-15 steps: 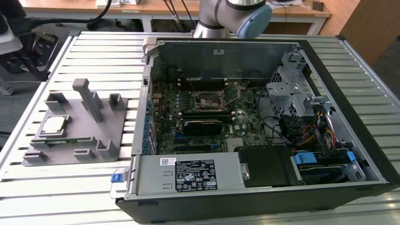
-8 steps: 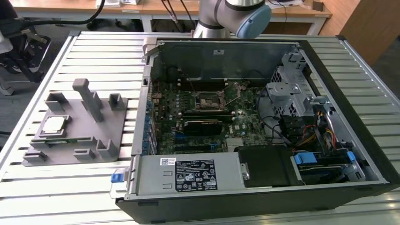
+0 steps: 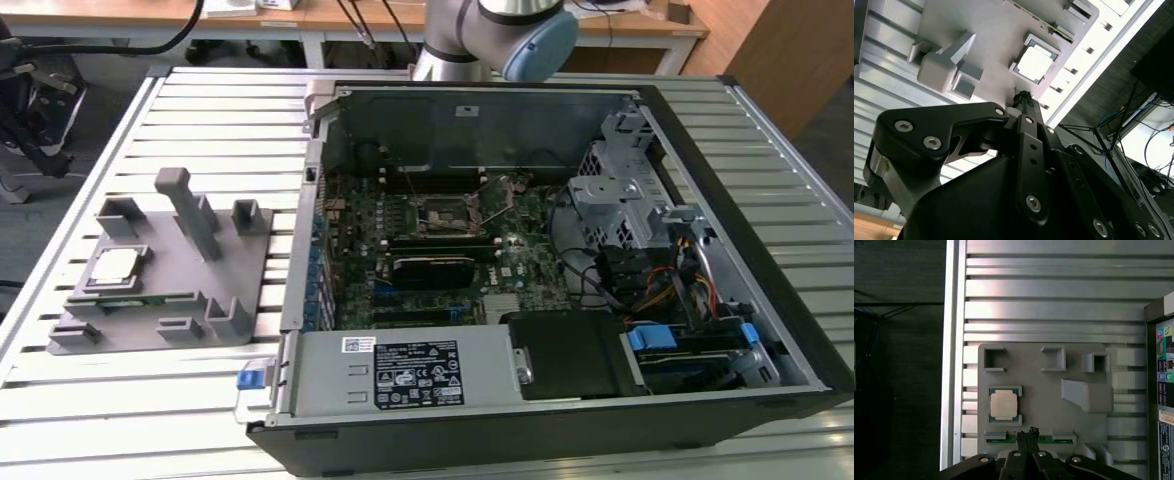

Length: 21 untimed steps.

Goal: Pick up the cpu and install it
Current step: 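Reach for the cpu, then pick up the cpu and move it towards the insertion slot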

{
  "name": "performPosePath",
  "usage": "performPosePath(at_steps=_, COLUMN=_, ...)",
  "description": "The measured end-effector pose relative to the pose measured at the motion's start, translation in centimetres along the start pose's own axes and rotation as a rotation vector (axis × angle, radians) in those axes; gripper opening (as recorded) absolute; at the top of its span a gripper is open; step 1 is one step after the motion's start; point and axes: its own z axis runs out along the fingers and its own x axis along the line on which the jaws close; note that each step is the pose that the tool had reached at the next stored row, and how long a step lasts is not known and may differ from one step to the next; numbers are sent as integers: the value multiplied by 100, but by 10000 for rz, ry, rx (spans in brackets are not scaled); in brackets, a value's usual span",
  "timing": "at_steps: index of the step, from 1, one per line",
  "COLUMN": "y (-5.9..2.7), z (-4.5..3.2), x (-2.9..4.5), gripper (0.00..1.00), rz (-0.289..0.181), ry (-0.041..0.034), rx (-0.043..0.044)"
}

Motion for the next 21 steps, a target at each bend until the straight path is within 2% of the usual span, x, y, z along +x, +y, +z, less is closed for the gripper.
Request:
performPosePath(at_steps=7, y=-1, z=8, x=83, gripper=11, rz=0, ry=0, rx=-1)
performPosePath(at_steps=21, y=-2, z=24, x=166, gripper=11, rz=-27, ry=8, rx=1)
